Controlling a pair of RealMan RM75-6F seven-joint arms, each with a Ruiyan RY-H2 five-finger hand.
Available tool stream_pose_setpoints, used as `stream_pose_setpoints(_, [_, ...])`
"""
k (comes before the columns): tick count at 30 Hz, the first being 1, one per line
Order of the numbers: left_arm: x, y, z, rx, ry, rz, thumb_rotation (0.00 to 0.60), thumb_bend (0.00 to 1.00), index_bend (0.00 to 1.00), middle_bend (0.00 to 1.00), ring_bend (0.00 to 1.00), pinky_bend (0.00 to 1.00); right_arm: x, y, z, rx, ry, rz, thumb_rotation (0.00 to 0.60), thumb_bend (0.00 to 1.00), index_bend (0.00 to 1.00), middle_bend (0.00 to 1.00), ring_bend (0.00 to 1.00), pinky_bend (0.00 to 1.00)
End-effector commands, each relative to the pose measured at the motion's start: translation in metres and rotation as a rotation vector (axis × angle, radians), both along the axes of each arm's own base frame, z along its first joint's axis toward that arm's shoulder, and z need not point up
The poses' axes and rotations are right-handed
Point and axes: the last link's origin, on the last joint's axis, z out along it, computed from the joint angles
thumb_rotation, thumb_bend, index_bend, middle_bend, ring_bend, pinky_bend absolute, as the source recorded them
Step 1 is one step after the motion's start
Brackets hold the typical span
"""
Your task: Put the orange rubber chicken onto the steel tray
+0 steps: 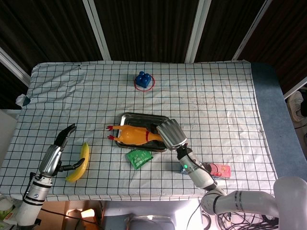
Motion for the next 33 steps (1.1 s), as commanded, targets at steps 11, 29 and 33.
stream_pose_setpoints(11, [-0.023, 0.000, 0.010, -0.022, -0.055, 0.040, 0.600, 0.24, 0.00, 0.00, 0.00, 0.00, -0.032, -0.041, -0.093, 0.049, -0.058, -0.104, 0.600, 0.53, 0.79, 0.68, 0.57, 0.75])
stream_pose_setpoints(29, [-0.025, 0.000, 0.014, -0.056, -0.106, 0.038, 0.600, 0.25, 0.00, 0.00, 0.00, 0.00, -0.057, -0.063, -0.095, 0.045, 0.094, -0.201, 0.600, 0.31, 0.00, 0.09, 0.04, 0.38])
stream_pose_setpoints(33, [-0.024, 0.000, 0.012, -0.077, -0.118, 0.041, 0.600, 0.25, 0.00, 0.00, 0.00, 0.00, -0.059, -0.064, -0.088, 0.044, 0.100, -0.205, 0.600, 0.25, 0.00, 0.01, 0.00, 0.21])
